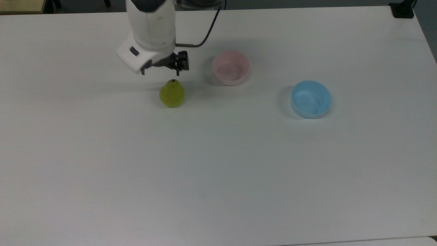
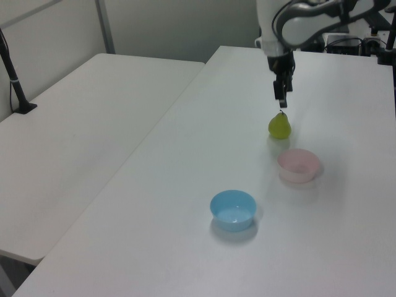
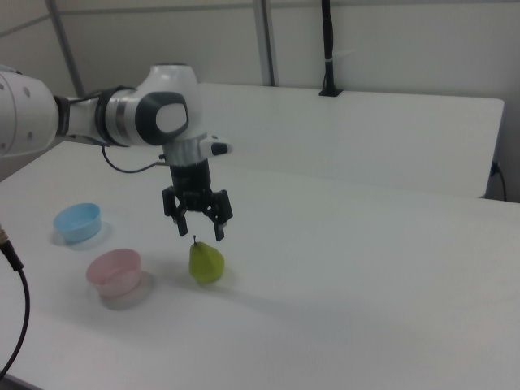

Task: Place the pear in the bowl
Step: 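Move the open gripper over the yellow-green pear and lower onto it, then close the gripper around the pear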

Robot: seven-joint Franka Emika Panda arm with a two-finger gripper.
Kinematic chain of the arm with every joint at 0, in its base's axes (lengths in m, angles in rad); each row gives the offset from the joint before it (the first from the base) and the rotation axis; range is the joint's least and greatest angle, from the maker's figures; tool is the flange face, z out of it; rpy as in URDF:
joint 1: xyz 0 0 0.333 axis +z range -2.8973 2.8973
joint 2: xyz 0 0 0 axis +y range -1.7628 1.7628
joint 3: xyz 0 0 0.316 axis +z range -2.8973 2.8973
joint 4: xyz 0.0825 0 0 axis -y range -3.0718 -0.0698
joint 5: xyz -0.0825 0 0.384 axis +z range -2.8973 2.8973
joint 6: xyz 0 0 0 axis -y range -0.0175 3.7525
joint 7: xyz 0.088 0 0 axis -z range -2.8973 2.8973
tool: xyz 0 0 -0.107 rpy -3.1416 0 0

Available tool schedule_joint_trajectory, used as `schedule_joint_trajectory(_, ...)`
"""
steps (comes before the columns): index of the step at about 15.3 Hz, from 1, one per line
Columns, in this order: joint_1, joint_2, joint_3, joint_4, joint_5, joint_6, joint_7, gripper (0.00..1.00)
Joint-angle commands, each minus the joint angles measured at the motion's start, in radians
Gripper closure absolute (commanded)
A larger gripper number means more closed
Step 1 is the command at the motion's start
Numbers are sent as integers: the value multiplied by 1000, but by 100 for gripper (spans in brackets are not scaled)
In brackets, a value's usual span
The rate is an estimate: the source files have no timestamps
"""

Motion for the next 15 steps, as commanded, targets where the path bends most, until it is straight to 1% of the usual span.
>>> schedule_joint_trajectory(1, 49, 47, -24, -17, -12, 61, -11, 0)
schedule_joint_trajectory(5, 74, 104, -24, -17, -25, 98, -11, 0)
schedule_joint_trajectory(8, 75, 116, -24, -18, -54, 101, -11, 0)
schedule_joint_trajectory(10, 74, 118, -24, -22, -65, 99, -11, 10)
schedule_joint_trajectory(11, 74, 116, -24, -23, -66, 101, -11, 17)
schedule_joint_trajectory(12, 75, 118, -24, -23, -66, 99, -11, 25)
schedule_joint_trajectory(13, 74, 116, -24, -22, -66, 99, -11, 37)
schedule_joint_trajectory(15, 75, 115, -24, -22, -66, 96, -11, 55)
